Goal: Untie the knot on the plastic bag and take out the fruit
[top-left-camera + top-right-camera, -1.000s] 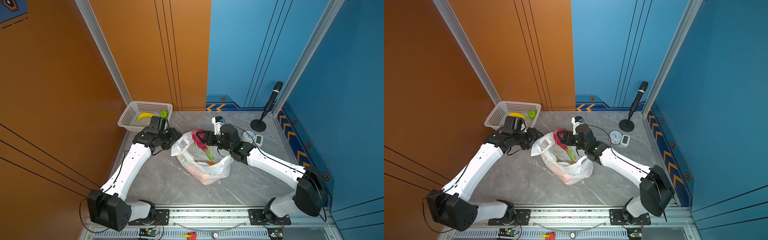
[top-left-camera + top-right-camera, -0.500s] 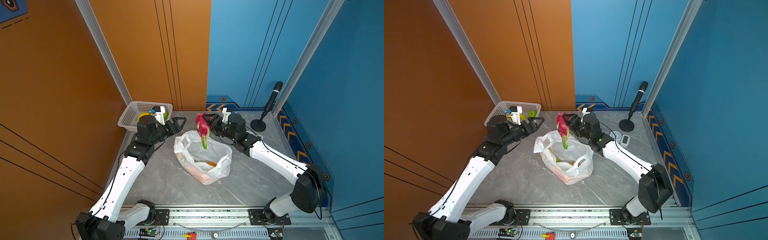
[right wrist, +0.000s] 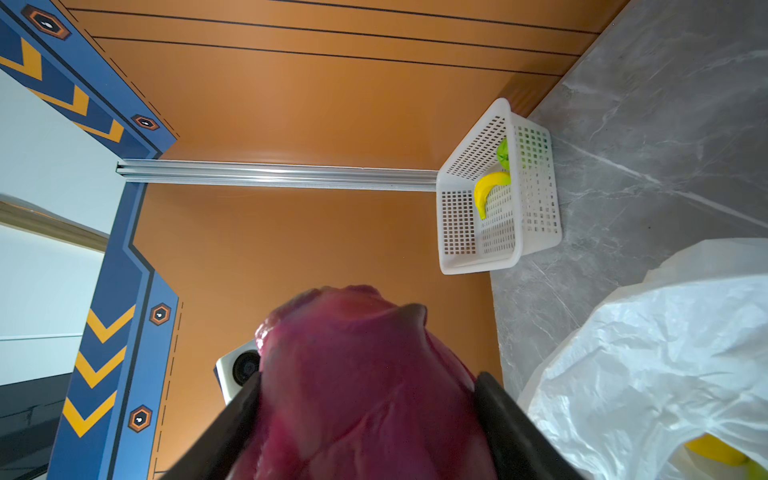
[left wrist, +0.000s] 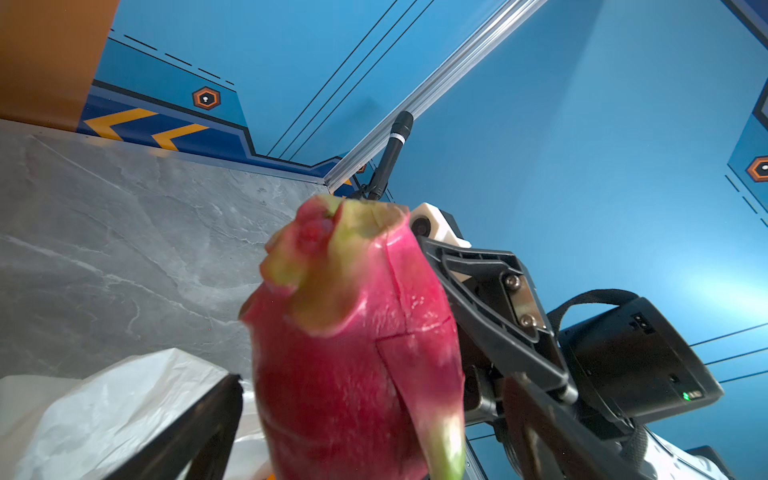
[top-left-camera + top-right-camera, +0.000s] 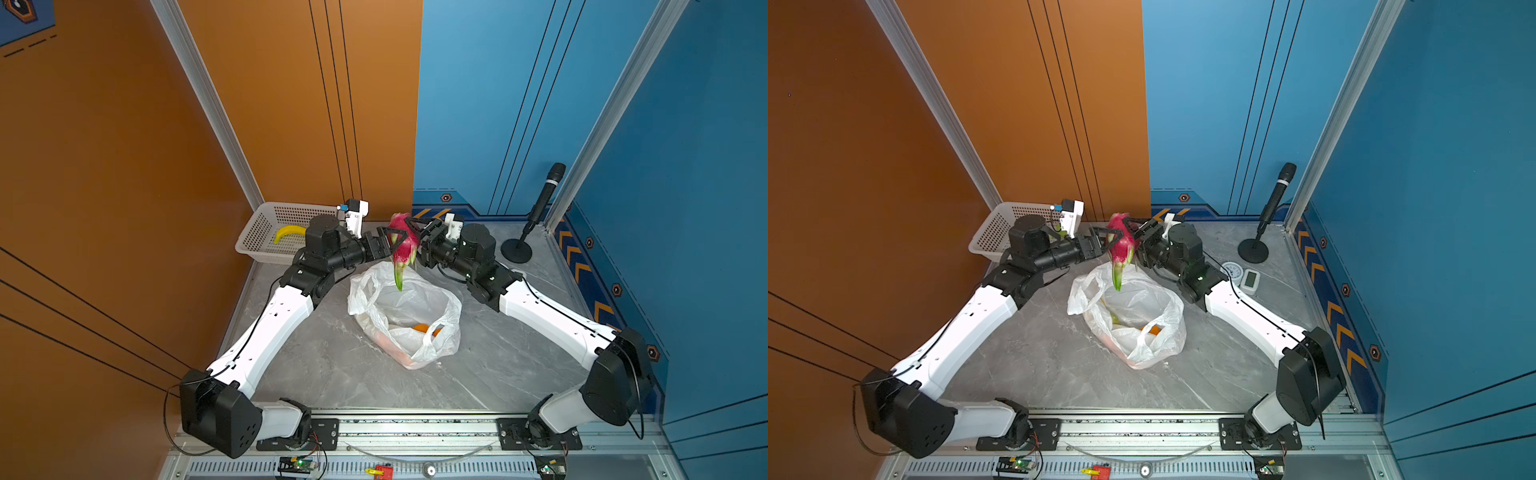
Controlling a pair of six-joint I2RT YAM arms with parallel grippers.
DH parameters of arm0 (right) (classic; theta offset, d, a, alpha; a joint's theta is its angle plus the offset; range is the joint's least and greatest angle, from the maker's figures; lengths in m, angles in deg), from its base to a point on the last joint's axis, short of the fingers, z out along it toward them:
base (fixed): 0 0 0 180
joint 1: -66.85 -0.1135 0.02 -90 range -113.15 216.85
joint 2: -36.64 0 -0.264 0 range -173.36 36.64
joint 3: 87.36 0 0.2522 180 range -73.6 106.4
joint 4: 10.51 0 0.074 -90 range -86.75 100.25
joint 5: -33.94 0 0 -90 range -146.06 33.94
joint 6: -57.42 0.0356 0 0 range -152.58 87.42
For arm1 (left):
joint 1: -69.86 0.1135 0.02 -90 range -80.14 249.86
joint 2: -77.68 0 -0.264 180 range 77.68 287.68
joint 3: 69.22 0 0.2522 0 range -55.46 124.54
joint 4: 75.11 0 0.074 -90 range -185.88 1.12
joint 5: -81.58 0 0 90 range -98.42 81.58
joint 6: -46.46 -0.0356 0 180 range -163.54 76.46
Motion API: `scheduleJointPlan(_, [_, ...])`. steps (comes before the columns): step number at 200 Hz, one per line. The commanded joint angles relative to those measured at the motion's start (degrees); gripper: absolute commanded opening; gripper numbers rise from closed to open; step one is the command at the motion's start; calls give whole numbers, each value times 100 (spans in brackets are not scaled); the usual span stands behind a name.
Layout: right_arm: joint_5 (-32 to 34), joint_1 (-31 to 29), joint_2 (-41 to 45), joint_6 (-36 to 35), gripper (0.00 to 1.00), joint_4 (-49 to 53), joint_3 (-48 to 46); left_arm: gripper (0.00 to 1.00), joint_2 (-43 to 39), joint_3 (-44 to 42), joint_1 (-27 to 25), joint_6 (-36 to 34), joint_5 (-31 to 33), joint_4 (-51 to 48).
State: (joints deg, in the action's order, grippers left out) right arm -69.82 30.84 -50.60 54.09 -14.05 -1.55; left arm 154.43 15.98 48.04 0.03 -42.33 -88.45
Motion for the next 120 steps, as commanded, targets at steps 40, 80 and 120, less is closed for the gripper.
scheduleJointPlan(40, [11, -119, -76, 368, 56, -548, 159, 81, 267, 312, -148, 202, -166, 367])
scheduleJointPlan(80, [-5, -117, -41, 352, 68, -562, 81, 67, 367, 536, -121, 191, 56, 94])
scheduleJointPlan(120, [-106, 3, 63, 73, 87, -450, 90, 61, 414, 806, 17, 42, 181, -143])
